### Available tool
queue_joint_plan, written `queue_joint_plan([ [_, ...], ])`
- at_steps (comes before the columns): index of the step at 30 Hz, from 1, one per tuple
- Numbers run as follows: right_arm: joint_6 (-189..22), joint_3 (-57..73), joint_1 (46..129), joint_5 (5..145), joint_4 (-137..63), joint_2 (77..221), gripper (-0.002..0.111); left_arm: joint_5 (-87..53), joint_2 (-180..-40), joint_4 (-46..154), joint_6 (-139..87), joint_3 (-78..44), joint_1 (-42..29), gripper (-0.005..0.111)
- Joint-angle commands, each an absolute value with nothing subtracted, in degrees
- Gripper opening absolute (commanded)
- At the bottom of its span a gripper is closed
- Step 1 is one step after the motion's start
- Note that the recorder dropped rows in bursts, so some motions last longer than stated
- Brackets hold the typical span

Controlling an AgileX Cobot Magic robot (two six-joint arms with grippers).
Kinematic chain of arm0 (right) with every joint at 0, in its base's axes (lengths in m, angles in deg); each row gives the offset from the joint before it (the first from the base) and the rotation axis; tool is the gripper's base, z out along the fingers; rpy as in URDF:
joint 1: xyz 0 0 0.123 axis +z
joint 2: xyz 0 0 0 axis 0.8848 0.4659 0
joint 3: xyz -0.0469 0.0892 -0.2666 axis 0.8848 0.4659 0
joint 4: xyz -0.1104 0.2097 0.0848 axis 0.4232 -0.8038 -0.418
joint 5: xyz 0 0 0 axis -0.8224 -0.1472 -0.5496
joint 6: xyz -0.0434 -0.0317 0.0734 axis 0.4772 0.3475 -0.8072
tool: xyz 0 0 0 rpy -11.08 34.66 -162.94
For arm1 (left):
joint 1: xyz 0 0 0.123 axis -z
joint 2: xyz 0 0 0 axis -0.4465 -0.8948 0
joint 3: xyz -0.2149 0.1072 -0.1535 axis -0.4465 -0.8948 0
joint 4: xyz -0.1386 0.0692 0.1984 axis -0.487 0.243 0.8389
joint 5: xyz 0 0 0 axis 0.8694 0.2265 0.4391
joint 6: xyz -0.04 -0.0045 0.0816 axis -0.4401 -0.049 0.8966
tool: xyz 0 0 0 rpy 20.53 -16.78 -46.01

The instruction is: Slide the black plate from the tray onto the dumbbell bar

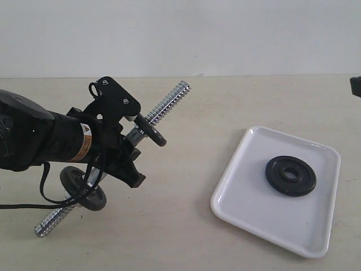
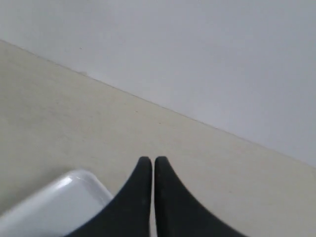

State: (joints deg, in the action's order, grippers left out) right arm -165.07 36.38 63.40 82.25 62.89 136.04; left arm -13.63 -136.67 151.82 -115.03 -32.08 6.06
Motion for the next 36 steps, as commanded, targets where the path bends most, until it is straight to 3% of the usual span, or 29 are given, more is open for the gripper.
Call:
queue_joint_plan([
  [1, -178.7, 34.8, 63.5, 88.8, 62.7, 135.5, 0.000, -11.3, -133.1, 152.5, -114.6, -30.6, 6.1, 0.004],
  [11, -200.0, 32.9, 62.9, 96.6, 62.7, 135.5, 0.000, -11.3, -133.1, 152.8, -114.6, -30.6, 6.1, 0.004],
  [20, -202.7, 31.8, 54.1, 106.7, 62.7, 135.7, 0.000, -11.3, -133.1, 153.2, -114.6, -30.4, 6.1, 0.004],
  [29, -158.4, 31.8, 54.2, 102.8, 62.7, 135.7, 0.000, -11.3, -133.1, 153.7, -114.6, -29.4, 6.1, 0.004],
  [33, -123.9, 31.8, 61.7, 85.8, 62.7, 135.7, 0.000, -11.3, -133.1, 153.7, -114.6, -29.4, 6.1, 0.004],
  [36, -117.4, 31.8, 66.8, 73.9, 62.7, 135.7, 0.000, -11.3, -133.1, 153.7, -114.6, -29.4, 6.1, 0.004],
])
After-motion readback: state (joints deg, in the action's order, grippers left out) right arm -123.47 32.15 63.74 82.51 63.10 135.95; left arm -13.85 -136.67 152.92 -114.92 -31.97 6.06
